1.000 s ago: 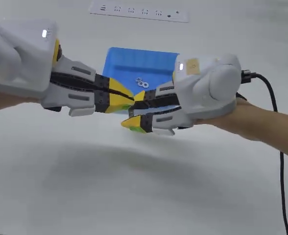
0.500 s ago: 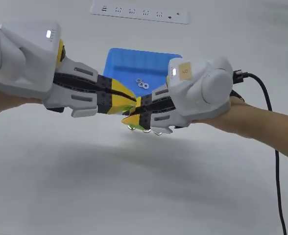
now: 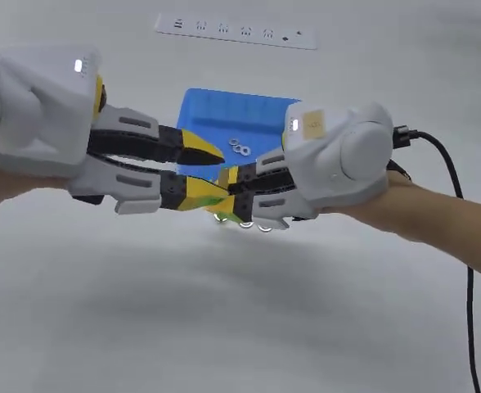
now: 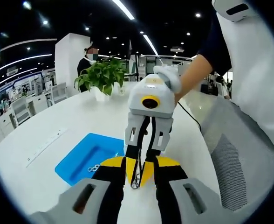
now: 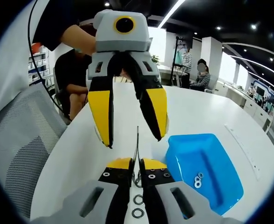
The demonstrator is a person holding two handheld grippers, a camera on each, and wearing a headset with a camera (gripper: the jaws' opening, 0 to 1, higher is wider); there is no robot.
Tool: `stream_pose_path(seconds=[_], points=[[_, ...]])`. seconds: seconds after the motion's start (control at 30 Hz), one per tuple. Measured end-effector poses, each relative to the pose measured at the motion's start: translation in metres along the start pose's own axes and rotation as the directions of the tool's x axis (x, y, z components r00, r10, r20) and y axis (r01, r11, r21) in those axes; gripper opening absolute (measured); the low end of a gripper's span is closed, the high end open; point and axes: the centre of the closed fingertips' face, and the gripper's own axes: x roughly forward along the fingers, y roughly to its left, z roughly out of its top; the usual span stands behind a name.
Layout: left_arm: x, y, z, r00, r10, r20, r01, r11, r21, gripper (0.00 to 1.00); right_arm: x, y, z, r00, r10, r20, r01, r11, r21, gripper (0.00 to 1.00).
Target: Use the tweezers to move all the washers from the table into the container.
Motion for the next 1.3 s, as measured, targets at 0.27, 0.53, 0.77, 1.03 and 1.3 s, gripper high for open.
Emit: stream_pose_path(seconds=[0.27, 0.53, 0.77, 1.03, 1.3], points=[[-0.015, 0.002, -0.014, 0.9983, 0.046, -0.036, -0.048, 0.998, -0.034, 0.51, -0.013, -0.004, 0.003, 0.9995, -0.028, 0.015, 0.027, 0.999, 0.032, 0.08], [-0.026, 0.005, -0.031, 0.9875, 0.131, -0.088, -0.133, 0.991, -0.01, 0.74, -0.026, -0.005, 0.018, 0.9973, -0.056, 0.049, 0.053, 0.997, 0.052, 0.08], [-0.033, 0.007, -0.035, 0.9849, 0.161, -0.063, -0.164, 0.986, -0.041, 0.75, -0.035, -0.004, 0.031, 0.9953, -0.07, 0.066, 0.067, 0.997, 0.046, 0.08], [-0.038, 0.009, -0.034, 0.9836, 0.18, -0.009, -0.18, 0.981, -0.068, 0.6, -0.05, -0.016, 0.052, 0.99, -0.104, 0.095, 0.101, 0.994, 0.035, 0.08], [-0.037, 0.009, -0.033, 0.981, 0.194, 0.01, -0.194, 0.981, -0.022, 0.5, -0.059, -0.032, 0.062, 0.9843, -0.138, 0.11, 0.135, 0.99, 0.029, 0.08]])
